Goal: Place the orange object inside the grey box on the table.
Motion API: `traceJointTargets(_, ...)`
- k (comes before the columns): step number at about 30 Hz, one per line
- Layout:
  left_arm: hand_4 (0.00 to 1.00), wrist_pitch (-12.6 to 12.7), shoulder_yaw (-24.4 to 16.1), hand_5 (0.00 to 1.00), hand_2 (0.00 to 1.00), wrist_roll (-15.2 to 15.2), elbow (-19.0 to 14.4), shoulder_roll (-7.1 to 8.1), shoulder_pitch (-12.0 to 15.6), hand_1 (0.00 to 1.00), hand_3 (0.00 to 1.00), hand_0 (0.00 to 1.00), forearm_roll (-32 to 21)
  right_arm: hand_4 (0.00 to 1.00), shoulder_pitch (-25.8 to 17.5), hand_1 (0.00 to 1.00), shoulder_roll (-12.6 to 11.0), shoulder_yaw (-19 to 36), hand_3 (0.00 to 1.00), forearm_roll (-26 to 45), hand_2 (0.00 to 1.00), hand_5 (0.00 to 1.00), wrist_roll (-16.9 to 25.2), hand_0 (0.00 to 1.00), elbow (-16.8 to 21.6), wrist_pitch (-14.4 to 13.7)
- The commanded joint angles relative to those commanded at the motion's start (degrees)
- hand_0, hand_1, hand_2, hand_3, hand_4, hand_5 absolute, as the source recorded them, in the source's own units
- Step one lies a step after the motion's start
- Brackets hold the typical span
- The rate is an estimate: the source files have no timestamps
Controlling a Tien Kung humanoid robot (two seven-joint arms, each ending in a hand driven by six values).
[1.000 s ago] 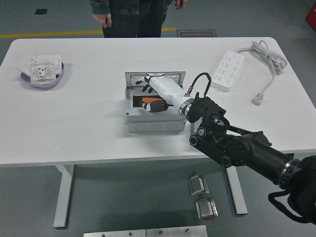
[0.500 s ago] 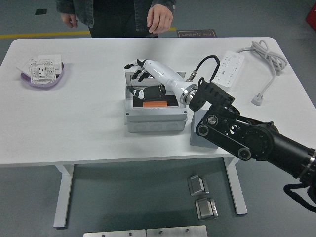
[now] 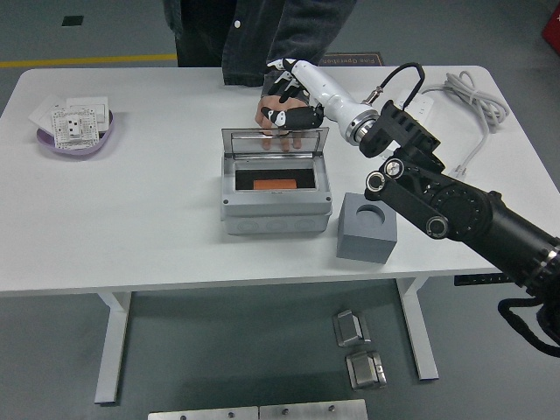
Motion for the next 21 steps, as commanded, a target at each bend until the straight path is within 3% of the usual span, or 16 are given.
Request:
traceJointTargets(10,0.405,0.1,0.5,0.108,0.529,-0.2,0.0,-0.11,-0.2,0.547,0.579,0.626,-0.6,0.666,-2.1,0.500,-0.8,-3.8,0.721,0.9,0.597,0.163,0.0,0.611,2.1,-0.8)
traceJointTargets(21,0.401,0.2,1.8,0.111,0.528,-0.3,0.0,-0.16,-0.1,0.547,0.579,0.627,-2.4,0.655,-5.3,0.499,-4.9,-6.4,0.722,1.3,0.596,0.181,-0.4,0.612,9.1,-1.4)
